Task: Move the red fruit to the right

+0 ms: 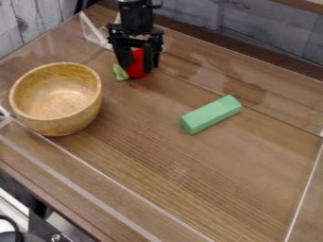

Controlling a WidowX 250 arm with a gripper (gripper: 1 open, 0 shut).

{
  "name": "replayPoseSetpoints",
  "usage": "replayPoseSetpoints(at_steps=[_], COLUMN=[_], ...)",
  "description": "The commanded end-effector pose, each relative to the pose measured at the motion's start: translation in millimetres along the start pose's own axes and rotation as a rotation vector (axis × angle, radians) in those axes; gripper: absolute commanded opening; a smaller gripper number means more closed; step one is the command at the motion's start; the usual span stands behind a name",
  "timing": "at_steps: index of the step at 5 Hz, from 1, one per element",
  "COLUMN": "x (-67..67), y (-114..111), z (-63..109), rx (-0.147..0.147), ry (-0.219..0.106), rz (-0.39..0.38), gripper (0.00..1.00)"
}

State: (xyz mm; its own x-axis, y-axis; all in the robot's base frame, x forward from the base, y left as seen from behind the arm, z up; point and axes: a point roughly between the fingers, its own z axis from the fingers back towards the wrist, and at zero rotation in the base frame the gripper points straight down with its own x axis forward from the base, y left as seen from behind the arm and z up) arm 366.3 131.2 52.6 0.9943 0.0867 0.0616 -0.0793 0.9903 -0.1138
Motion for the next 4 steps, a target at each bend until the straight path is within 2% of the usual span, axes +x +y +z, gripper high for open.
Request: replayPoseSetpoints(at_steps=[1, 2, 3, 4], x=[7.8, 6.2, 5.5, 4.4], y=[3.2, 0.4, 0.3, -0.8], z=[53.3, 75.9, 75.6, 64.0], rx=[0.027, 0.021, 0.023, 0.032], ry=[-0.127, -0.166, -0.165, -0.148], rz=[-0.002, 0.004, 0.008, 0.008], gripper=[0.00, 0.00, 0.00, 1.00])
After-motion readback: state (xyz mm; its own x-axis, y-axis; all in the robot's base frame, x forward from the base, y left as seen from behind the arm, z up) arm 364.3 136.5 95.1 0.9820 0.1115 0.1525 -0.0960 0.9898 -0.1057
